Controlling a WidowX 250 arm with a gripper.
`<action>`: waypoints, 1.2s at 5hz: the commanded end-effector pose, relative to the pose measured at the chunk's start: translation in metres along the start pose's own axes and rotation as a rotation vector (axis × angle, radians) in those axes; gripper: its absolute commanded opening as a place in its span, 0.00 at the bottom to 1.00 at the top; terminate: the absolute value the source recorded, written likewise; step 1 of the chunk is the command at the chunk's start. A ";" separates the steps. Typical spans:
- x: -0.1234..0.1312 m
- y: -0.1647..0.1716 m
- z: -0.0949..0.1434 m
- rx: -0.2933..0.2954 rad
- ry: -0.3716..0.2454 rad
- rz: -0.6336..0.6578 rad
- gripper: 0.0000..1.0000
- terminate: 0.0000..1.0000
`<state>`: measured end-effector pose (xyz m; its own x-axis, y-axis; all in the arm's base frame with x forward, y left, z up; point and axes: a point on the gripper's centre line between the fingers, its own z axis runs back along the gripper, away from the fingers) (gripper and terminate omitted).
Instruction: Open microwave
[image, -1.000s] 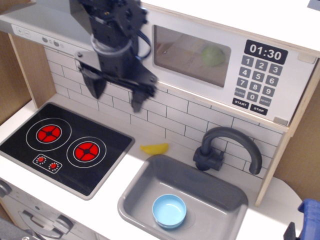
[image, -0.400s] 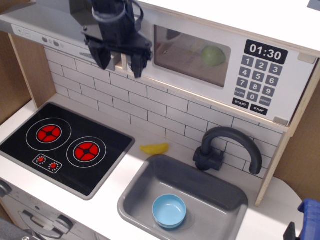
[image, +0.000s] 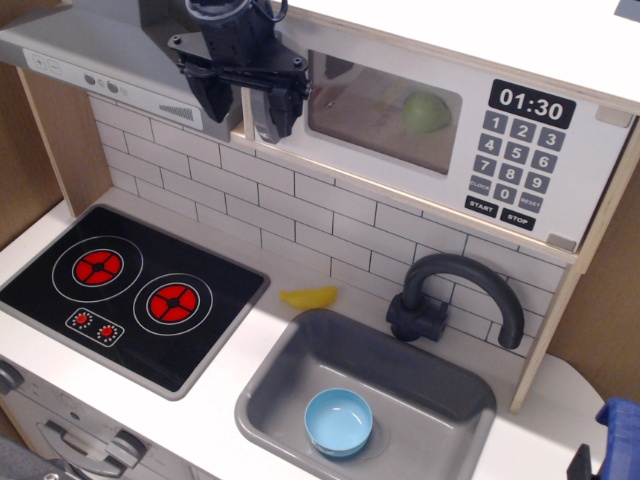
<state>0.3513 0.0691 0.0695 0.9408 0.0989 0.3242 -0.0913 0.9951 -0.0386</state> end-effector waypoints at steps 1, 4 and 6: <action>0.013 0.004 0.018 0.019 -0.084 -0.047 0.00 0.00; -0.017 -0.014 0.026 0.016 -0.065 -0.094 0.00 0.00; -0.072 -0.037 0.057 -0.018 0.047 -0.075 1.00 0.00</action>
<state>0.2601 0.0251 0.0816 0.9725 0.0422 0.2291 -0.0330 0.9985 -0.0438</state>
